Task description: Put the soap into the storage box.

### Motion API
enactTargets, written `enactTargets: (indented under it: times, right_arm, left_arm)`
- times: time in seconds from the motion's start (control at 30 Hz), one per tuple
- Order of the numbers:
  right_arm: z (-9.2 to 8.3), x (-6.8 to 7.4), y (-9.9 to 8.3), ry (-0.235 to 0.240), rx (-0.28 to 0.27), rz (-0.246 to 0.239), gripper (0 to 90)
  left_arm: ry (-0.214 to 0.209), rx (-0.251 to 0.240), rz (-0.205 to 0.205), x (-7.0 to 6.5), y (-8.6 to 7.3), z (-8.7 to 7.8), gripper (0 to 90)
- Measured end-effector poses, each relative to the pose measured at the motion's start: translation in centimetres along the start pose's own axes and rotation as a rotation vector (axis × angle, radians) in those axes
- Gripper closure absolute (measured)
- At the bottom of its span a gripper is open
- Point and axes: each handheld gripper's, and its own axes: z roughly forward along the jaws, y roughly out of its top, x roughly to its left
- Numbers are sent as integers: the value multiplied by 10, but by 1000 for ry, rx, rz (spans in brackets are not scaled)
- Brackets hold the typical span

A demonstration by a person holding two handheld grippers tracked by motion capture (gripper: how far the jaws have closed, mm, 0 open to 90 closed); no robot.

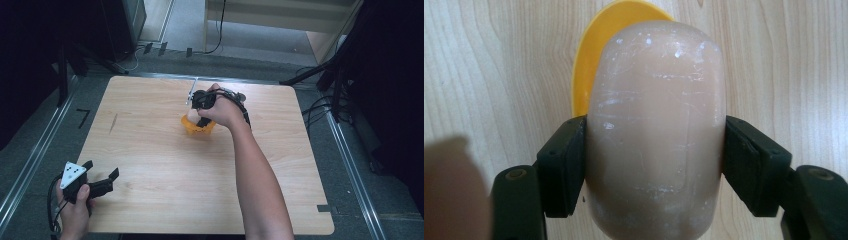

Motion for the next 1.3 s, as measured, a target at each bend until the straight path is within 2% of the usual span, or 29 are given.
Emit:
enactTargets:
  times: [0.47, 0.57, 0.63, 0.7, 0.73, 0.9, 1.07, 1.23, 1.3]
  right_arm:
    - [4, 0, 3, 2, 16, 4, 336]
    - [1, -1, 2, -21, -2, 13, 412]
    - [-3, -2, 2, -22, -27, 23, 380]
    - [-5, -3, 1, -26, -27, 34, 348]
    - [-6, -2, 0, -22, -26, 45, 345]
    - [-9, -1, -5, -25, -23, 35, 342]
    - [-12, 4, -8, -26, -34, 45, 331]
    - [-15, 8, -13, -23, -46, 57, 283]
    - [-16, 11, -16, -19, -55, 77, 227]
  left_arm:
    - [4, 0, -4, 0, 0, 0, 36]
    - [3, -1, -4, 0, 0, 0, 36]
    - [3, 0, -4, 0, 0, 0, 36]
    - [3, 1, -2, 0, 0, 0, 36]
    - [3, 1, -2, 0, 0, 0, 36]
    - [3, 1, -2, 0, 0, 0, 36]
    - [4, 2, 2, -1, 0, 0, 36]
    - [10, 6, 9, -1, 0, 1, 36]
    - [10, 6, 10, -1, 0, 1, 36]
